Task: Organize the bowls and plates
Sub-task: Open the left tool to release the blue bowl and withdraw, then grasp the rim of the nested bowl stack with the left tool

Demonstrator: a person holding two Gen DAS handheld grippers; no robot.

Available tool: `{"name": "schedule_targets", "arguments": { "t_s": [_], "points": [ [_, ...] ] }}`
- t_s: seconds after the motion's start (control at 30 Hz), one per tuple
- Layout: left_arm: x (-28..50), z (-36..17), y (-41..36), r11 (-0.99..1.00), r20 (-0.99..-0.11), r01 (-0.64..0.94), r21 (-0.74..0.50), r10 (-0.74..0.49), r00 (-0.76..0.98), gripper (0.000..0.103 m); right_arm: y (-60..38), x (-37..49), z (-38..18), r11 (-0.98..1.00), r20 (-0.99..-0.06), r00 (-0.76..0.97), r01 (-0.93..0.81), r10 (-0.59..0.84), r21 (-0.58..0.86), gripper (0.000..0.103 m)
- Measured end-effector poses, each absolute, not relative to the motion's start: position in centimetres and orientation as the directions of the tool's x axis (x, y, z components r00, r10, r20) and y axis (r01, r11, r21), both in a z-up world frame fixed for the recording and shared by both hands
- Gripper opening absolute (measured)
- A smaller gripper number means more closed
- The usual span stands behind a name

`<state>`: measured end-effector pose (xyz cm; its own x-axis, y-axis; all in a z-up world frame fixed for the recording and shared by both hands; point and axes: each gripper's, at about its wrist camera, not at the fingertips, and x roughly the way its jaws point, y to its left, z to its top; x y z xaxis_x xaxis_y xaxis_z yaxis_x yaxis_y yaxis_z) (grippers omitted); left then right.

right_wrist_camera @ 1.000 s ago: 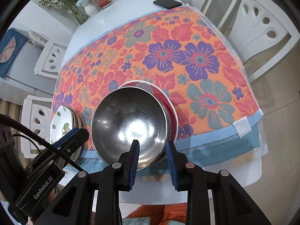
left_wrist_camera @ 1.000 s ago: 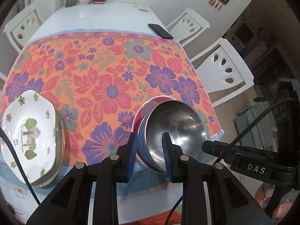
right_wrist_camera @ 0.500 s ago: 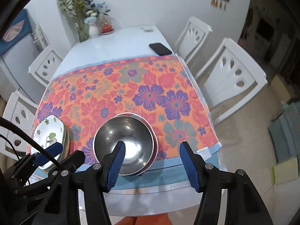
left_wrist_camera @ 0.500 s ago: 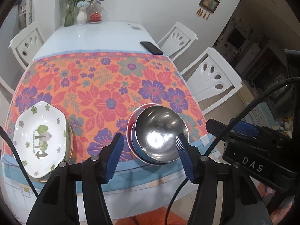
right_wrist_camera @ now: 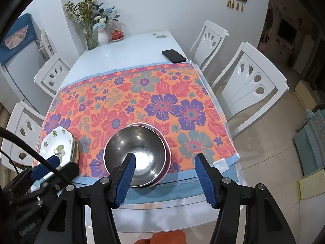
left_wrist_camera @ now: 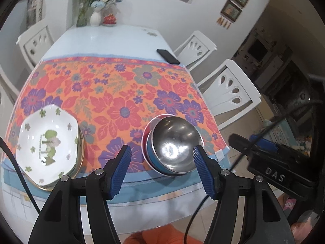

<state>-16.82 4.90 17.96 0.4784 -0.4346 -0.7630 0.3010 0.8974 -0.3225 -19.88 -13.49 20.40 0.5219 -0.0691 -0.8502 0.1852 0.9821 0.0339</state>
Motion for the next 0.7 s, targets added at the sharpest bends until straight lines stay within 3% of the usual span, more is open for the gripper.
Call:
{"name": "schedule_targets", "arguments": {
  "t_s": [0.43,0.7],
  "points": [
    [-14.0,15.1,3.8,0.930,-0.804,0.188,-0.315,-0.367,0.467,0.061,-15.6,-18.0,17.4,0.989,-0.893,0.450,0.133,0.003,0.070,0.058],
    [-13.4,13.6,3.0,0.951,-0.838,0.152,-0.269,-0.309,0.449,0.061,-18.1,-16.4,13.8,0.944,-0.904,0.382,0.176,0.195,0.278,0.058]
  ]
}}
